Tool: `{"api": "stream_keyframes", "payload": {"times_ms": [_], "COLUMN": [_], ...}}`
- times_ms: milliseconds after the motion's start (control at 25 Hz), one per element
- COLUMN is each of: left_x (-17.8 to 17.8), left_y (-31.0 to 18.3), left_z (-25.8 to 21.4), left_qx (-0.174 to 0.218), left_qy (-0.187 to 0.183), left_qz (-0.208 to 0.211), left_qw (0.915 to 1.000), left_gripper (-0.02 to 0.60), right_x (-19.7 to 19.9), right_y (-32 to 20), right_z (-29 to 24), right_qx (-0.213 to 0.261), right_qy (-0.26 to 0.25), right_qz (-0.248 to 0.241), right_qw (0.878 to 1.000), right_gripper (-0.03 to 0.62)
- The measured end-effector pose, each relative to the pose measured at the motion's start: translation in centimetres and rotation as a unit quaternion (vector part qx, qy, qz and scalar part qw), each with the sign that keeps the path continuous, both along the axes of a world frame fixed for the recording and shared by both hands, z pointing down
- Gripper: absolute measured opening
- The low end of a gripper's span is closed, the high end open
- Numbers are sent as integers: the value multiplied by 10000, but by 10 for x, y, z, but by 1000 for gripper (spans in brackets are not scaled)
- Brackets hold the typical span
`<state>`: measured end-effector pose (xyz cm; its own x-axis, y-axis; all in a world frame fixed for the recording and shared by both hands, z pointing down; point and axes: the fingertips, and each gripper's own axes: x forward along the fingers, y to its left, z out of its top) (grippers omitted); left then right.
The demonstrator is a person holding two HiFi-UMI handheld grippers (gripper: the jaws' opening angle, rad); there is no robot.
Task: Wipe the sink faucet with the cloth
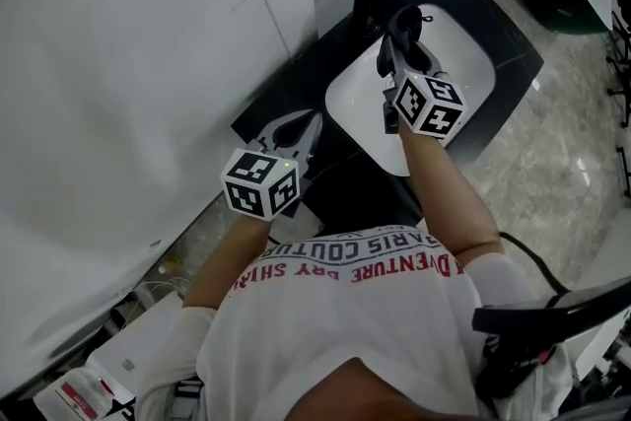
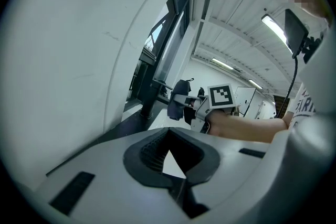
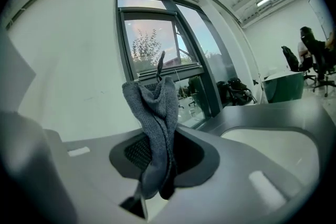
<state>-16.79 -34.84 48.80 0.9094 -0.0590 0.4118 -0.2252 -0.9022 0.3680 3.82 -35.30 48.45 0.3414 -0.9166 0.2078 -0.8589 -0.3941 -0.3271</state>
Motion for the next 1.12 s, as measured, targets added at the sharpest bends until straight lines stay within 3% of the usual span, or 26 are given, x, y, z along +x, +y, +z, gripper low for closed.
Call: {"api": "stream_keyframes", "payload": {"times_ms": [200, 360, 480, 680, 880, 1000, 1120], "left_x": [-12, -24, -36, -48, -35, -10, 12], "left_y": [13, 36, 58, 106, 174, 242, 319], "left_z": [-18, -24, -35, -68, -72, -58, -46], "left_qx": [191, 78, 78, 423, 761, 717, 557], "left_qy": [209, 303, 358, 458, 488, 542, 554], "left_qz": [-55, -6, -36, -364, -1185, -1669, -2245], "left_qw": [9996, 9995, 9993, 9974, 9888, 9819, 9713], "left_gripper": [0, 0, 2, 2, 2, 2, 2], "right_x": [-58, -104, -126, -143, -144, -126, -109], "right_y": [30, 75, 102, 151, 209, 267, 330], "right_z": [-22, -37, -48, -74, -70, -57, -49], "right_qx": [258, 251, 80, 106, 273, 234, 103], "right_qy": [36, -34, 103, 395, 501, 431, 386], "right_qz": [-1008, -1551, -1800, -2347, -3474, -3992, -4682], "right_qw": [9946, 9876, 9836, 9712, 9360, 9155, 8827], "right_gripper": [78, 78, 78, 78, 78, 78, 78]}}
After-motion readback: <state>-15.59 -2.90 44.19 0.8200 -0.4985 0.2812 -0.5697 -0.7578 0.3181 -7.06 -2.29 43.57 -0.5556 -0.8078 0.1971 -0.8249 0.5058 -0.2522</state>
